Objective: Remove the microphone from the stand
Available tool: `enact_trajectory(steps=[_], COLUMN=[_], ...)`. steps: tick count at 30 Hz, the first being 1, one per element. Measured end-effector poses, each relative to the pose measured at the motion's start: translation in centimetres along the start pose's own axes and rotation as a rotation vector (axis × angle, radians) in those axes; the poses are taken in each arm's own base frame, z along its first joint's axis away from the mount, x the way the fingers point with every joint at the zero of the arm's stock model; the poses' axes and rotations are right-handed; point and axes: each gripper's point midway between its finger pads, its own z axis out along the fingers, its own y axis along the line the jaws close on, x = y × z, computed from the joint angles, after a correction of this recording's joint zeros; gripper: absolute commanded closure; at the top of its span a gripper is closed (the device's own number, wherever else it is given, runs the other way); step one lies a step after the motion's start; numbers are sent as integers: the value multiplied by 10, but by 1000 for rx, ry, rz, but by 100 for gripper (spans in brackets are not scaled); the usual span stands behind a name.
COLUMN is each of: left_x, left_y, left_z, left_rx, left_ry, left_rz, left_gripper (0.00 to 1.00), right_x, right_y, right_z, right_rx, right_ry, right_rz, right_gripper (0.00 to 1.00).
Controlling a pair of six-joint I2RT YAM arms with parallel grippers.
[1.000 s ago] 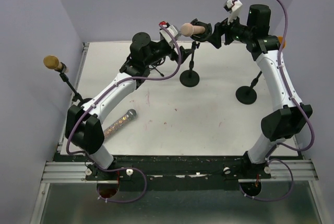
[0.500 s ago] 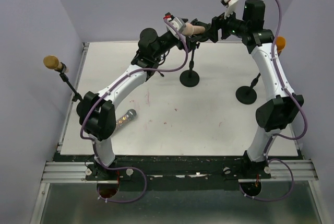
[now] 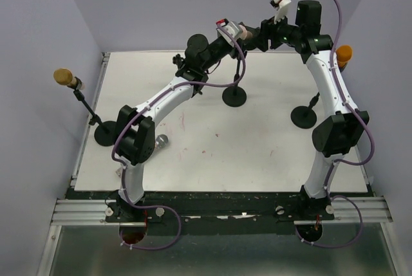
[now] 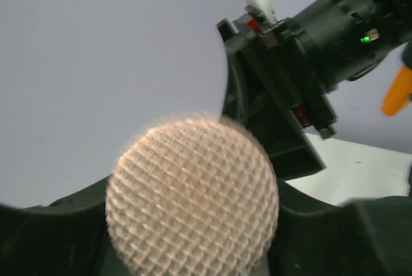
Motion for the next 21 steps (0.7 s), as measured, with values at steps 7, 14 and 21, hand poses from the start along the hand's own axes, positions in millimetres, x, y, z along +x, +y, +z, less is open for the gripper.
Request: enact_trajectory(steps=[7,14,21], left_x=[2,-18,-127], left_y=[8,19,29], left_z=[-1,-11,-40], left_rx=[-22,-39,-33], left_ry=[2,-4,-152], left_rz=[14,-22,33], left_gripper=[92,100,100], right_x=[0,0,0], right_y=[1,1,1], right_z=[0,1,2], right_rx=[0,2,3], right_ry=[-2,-4,-7], right_rz=[33,51,65], right_gripper=[42,44,39])
